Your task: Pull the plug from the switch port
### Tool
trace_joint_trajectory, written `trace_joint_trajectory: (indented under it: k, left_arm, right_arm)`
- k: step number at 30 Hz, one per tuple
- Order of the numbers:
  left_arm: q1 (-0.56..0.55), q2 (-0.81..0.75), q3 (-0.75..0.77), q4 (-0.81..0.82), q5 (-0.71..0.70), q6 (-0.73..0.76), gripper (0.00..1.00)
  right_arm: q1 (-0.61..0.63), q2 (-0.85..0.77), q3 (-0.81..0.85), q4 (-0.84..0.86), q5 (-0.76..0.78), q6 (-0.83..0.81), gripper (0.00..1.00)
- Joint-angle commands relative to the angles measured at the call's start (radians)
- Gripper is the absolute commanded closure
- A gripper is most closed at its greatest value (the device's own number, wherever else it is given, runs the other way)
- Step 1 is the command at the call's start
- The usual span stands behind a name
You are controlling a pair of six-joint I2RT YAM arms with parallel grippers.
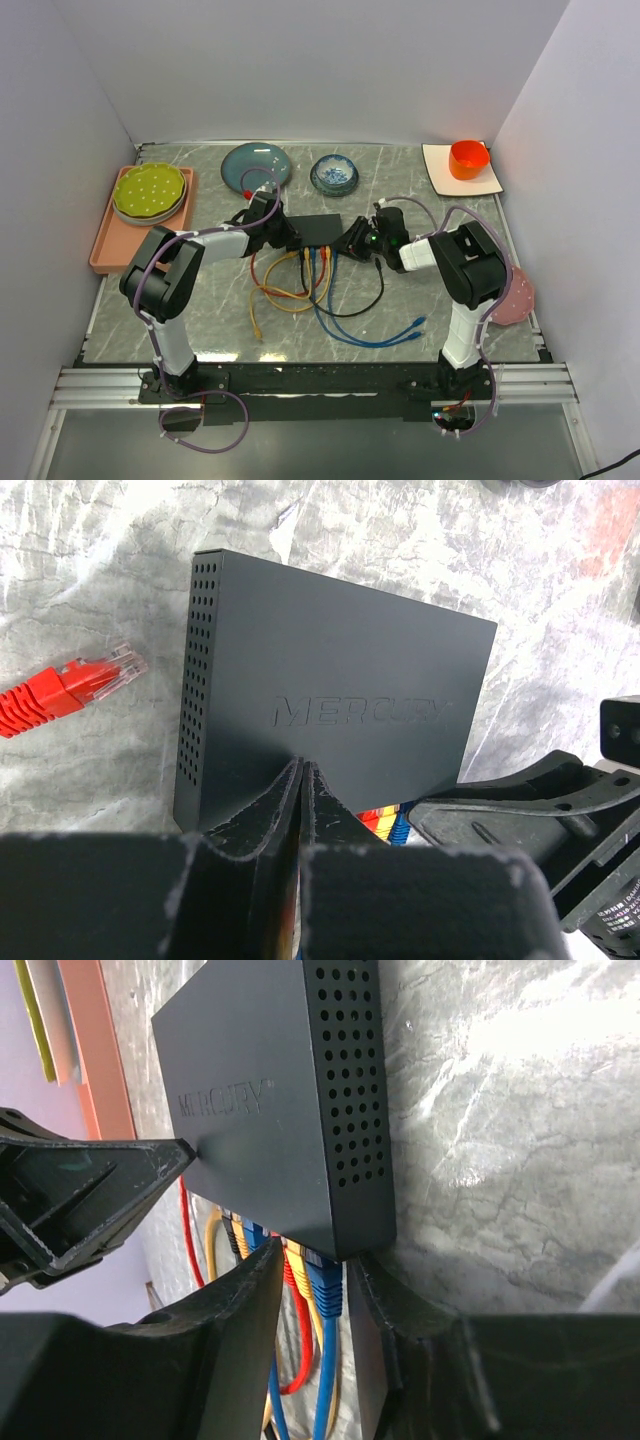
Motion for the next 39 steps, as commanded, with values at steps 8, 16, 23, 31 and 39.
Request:
trace_joint_trajectory:
  k: [8,16,23,31,39]
  left_arm:
    - [-0.001,0.015,0.007,-0.027,0.0,0.007,0.93]
    - [-0.001,0.018,0.005,-0.027,0.003,0.005,0.94]
    - [-0.001,-0.021,-0.033,0.02,0.006,-0.016,0.92]
    - [-0.061,-0.075,-0.09,0.149,0.093,-0.044,0.73]
    - [-0.098,0.029,-0.053,0.148,0.109,-0.062,0.78]
  right_arm:
    - [0.002,0.021,0.001,0.046,0.03,0.013,0.68]
    - [-0.006,0.024,-0.024,0.08,0.022,0.016,0.79]
    - [-0.004,0.029,-0.036,0.097,0.008,0.002,1.0]
    - [-0.004,0.034,-0.039,0.095,0.007,-0.019,1.0]
    - [-0.006,0.023,-0.037,0.065,0.001,-0.048,1.0]
